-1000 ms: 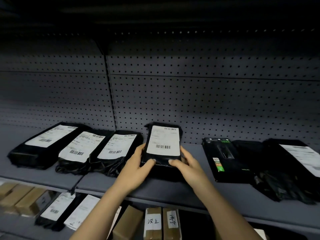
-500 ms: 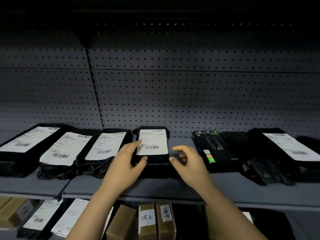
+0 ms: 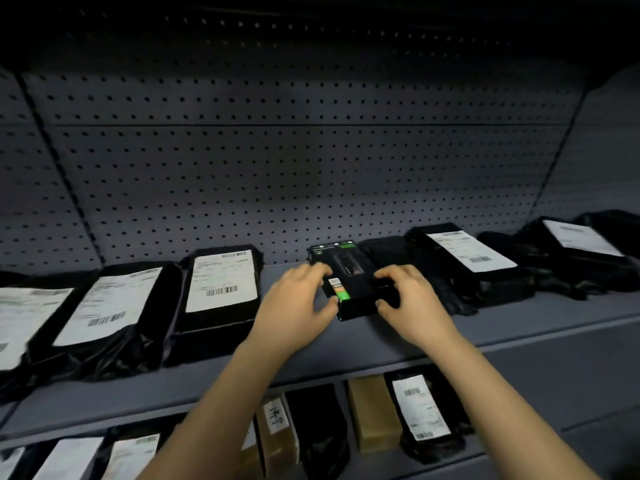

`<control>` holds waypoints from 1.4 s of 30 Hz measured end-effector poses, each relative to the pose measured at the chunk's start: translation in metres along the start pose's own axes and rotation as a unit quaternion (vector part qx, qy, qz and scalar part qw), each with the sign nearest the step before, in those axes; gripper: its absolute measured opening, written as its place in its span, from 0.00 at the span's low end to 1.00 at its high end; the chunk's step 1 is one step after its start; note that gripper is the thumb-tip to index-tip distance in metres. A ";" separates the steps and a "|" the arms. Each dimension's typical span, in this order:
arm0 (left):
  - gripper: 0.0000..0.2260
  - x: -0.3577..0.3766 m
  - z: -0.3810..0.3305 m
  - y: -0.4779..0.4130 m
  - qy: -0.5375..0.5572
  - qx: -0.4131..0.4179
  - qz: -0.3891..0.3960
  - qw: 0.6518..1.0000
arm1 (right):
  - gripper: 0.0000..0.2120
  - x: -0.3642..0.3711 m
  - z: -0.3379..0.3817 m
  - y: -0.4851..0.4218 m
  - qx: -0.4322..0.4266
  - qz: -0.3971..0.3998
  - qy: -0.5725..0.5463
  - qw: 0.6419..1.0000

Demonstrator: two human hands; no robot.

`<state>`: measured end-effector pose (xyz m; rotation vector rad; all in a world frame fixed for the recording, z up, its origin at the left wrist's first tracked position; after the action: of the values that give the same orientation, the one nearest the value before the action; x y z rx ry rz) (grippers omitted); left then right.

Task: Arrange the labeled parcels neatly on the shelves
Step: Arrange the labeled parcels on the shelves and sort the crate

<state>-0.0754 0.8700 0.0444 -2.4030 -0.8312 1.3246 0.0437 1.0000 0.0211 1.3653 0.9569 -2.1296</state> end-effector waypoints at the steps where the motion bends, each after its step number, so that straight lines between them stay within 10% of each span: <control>1: 0.21 0.014 0.005 -0.002 -0.016 -0.020 0.022 0.999 | 0.22 0.005 -0.003 -0.002 -0.001 0.014 0.014 1.000; 6: 0.30 0.065 0.027 -0.004 -0.076 -0.079 0.121 0.987 | 0.27 0.023 -0.011 -0.008 -0.003 0.049 0.017 0.999; 22: 0.18 0.048 0.049 0.020 0.139 -0.175 -0.002 0.975 | 0.26 0.030 -0.021 -0.012 -0.023 0.028 -0.174 0.984; 31: 0.23 0.033 0.032 0.000 0.067 -0.122 -0.033 0.990 | 0.18 -0.009 0.004 -0.024 -0.120 -0.077 -0.237 0.961; 42: 0.19 -0.007 0.013 0.000 -0.023 -0.080 -0.055 0.995 | 0.35 0.071 0.029 -0.023 -0.082 0.215 -0.176 0.957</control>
<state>-0.0888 0.8655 0.0422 -2.4131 -1.1039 1.3230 -0.0197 0.9942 -0.0280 0.9603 0.6116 -1.8285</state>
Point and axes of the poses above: each hand's wrist, its own y-axis away from the middle knuckle, its own x-axis out of the palm, z = x × y, the point moved 10 cm from there along -y, towards the middle knuckle, and after that the axes turned 14 degrees about y, right-handed, at the moved point
